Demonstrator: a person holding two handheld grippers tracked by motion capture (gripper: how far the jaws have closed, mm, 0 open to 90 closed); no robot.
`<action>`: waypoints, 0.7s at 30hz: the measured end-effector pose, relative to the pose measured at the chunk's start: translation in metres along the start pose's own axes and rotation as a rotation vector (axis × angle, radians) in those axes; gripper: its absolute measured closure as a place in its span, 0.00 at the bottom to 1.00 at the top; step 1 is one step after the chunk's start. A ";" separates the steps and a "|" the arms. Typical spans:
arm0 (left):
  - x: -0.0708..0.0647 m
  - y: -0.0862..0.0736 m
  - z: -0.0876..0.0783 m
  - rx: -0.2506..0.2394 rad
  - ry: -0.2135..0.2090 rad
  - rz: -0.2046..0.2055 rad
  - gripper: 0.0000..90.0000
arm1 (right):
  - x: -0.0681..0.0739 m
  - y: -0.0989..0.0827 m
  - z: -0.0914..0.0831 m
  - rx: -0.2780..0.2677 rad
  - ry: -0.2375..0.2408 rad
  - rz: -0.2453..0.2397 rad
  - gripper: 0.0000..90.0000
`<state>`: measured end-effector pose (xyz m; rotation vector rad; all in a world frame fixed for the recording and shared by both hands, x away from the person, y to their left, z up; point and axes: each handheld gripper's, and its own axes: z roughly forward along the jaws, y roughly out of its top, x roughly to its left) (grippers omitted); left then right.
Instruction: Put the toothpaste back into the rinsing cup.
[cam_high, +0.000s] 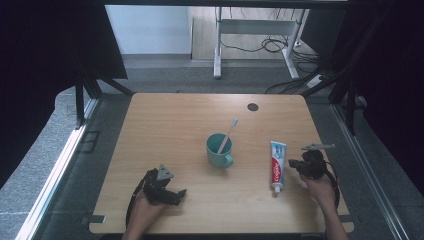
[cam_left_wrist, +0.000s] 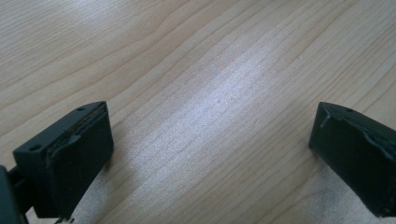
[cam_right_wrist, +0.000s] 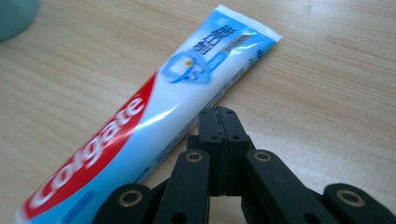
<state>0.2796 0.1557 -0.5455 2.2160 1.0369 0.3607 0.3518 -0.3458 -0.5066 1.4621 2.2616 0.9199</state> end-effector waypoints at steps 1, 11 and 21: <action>0.000 0.000 0.000 0.000 0.000 0.001 0.00 | -0.001 0.001 0.003 0.002 -0.004 0.000 0.99; 0.000 0.000 0.000 0.002 0.001 0.002 0.00 | -0.009 0.015 0.020 0.025 -0.048 0.009 0.99; 0.000 0.000 0.000 0.001 0.001 0.001 0.00 | -0.004 0.023 0.034 0.044 -0.036 0.016 0.99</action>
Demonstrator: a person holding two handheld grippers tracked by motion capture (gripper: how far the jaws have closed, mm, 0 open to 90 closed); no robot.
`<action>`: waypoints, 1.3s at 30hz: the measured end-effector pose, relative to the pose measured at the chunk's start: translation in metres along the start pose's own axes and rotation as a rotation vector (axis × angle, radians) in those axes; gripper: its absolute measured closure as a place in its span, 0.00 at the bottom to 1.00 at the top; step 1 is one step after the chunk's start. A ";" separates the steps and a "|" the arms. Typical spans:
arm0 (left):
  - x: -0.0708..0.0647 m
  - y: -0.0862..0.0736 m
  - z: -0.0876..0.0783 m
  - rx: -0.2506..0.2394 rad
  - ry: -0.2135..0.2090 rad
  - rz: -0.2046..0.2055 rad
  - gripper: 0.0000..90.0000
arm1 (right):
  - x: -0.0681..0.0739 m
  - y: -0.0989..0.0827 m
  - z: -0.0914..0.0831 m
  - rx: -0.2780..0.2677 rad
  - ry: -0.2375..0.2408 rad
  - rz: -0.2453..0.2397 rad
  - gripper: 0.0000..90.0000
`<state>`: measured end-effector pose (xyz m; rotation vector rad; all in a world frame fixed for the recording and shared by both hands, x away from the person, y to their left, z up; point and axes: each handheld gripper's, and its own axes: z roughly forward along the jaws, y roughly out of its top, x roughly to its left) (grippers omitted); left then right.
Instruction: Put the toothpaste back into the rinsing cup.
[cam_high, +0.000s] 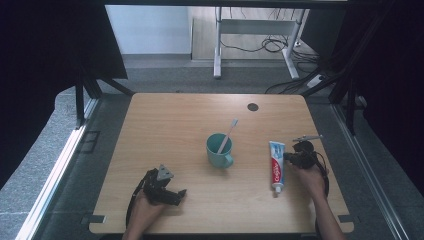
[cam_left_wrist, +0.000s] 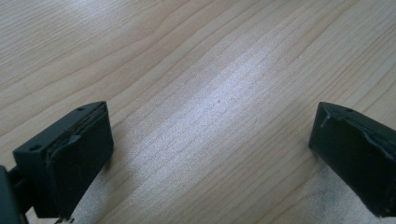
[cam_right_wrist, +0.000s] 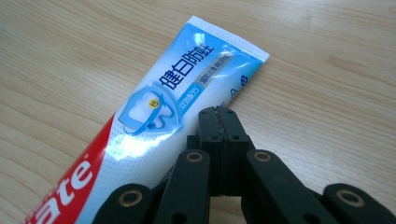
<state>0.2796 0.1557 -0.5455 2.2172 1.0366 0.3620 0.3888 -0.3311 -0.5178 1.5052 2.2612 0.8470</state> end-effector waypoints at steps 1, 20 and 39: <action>0.000 0.000 0.000 0.000 0.000 0.000 0.00 | 0.001 0.001 0.001 0.000 0.005 0.000 0.99; 0.000 0.000 0.000 -0.001 0.000 0.000 0.00 | 0.032 0.014 0.020 0.011 0.087 -0.057 0.99; 0.000 0.000 0.000 -0.001 -0.001 -0.003 0.00 | 0.019 0.000 -0.019 0.028 0.107 -0.045 0.58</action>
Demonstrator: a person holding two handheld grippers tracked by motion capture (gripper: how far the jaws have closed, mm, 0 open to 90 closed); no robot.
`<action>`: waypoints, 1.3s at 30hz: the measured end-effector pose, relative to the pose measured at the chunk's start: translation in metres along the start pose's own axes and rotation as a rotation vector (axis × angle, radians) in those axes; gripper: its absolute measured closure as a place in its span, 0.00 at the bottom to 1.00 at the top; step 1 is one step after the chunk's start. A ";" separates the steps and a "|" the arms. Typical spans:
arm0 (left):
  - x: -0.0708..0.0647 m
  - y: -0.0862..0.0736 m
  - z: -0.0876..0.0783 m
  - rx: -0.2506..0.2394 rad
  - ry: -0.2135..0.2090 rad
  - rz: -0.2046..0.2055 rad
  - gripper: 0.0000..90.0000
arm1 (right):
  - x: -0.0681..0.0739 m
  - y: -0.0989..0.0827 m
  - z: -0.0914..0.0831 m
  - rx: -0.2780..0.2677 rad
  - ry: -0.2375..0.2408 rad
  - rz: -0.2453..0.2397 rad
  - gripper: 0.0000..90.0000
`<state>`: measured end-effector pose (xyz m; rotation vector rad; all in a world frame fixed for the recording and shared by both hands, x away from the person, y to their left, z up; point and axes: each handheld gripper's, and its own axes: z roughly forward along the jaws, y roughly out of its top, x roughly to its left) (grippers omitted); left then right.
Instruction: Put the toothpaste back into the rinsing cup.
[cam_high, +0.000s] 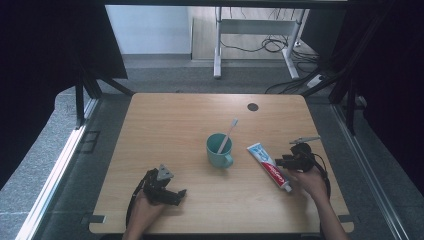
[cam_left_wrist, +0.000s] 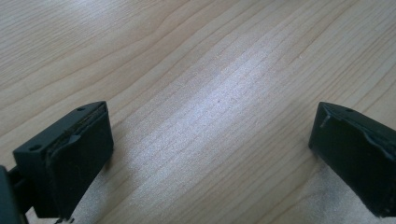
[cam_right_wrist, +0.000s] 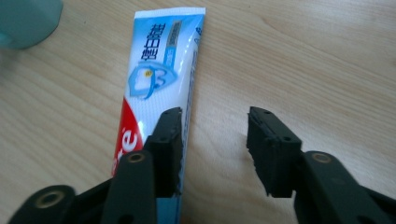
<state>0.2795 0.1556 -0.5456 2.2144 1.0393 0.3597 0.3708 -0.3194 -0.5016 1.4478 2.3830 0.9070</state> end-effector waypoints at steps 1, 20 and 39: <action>0.000 0.000 0.000 0.000 0.000 0.000 0.00 | 0.000 -0.001 -0.003 0.001 0.002 -0.001 0.56; 0.000 0.000 0.000 0.001 0.000 -0.001 0.00 | 0.014 -0.001 -0.011 0.095 0.059 -0.054 0.24; 0.000 0.000 0.000 0.002 0.000 -0.001 0.00 | 0.032 0.020 0.023 0.307 0.042 -0.127 0.25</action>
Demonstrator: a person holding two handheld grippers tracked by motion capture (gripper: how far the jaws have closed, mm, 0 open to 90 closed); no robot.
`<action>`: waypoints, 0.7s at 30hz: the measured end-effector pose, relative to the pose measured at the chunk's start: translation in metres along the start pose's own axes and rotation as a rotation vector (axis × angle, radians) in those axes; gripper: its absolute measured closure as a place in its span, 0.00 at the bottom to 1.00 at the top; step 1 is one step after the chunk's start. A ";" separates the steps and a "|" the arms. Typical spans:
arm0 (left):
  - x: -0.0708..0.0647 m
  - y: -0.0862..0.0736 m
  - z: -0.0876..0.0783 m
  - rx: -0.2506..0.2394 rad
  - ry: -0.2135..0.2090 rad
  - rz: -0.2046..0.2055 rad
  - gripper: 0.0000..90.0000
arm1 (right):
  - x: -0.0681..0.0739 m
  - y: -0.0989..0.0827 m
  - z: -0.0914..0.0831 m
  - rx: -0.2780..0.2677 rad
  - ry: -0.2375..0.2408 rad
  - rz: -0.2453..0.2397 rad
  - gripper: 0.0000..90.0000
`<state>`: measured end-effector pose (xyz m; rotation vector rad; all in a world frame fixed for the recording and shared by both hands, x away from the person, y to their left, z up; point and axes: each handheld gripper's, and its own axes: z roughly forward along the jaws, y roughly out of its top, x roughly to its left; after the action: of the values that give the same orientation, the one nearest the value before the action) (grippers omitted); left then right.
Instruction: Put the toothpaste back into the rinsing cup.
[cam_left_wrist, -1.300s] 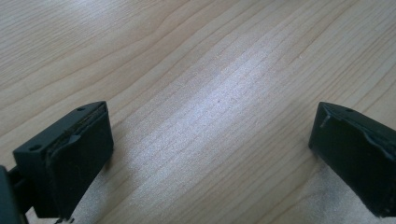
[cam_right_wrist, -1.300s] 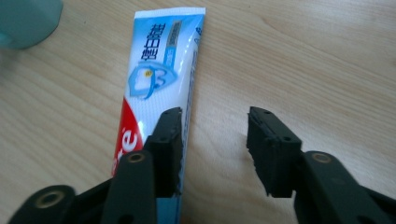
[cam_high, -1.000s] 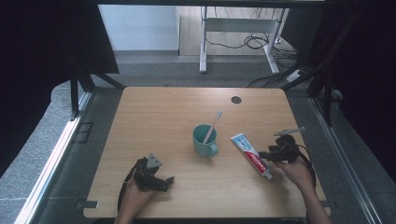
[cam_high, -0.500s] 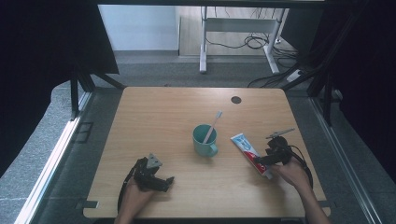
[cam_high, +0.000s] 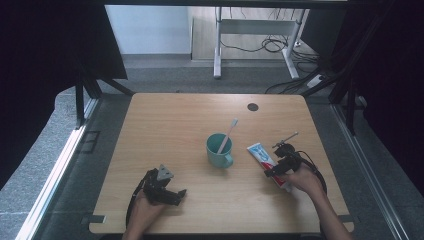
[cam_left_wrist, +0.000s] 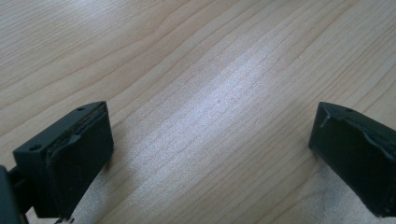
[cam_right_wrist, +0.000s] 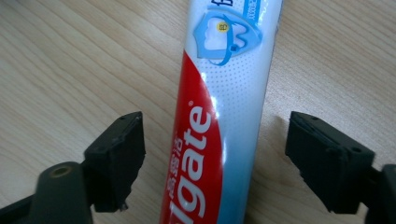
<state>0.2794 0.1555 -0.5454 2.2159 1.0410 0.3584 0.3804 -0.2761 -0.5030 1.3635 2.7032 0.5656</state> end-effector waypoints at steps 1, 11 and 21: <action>0.000 0.000 0.000 0.000 0.000 0.000 0.00 | 0.000 0.003 0.001 0.013 -0.004 0.001 0.26; 0.000 0.000 0.000 0.000 0.000 0.001 0.00 | 0.003 0.023 0.003 0.129 -0.024 -0.036 0.36; 0.000 0.000 0.000 0.003 0.000 0.004 0.00 | 0.005 0.042 0.011 0.263 -0.054 -0.034 0.39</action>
<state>0.2795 0.1558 -0.5452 2.2204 1.0383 0.3588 0.4121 -0.2460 -0.4978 1.3590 2.8294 0.1708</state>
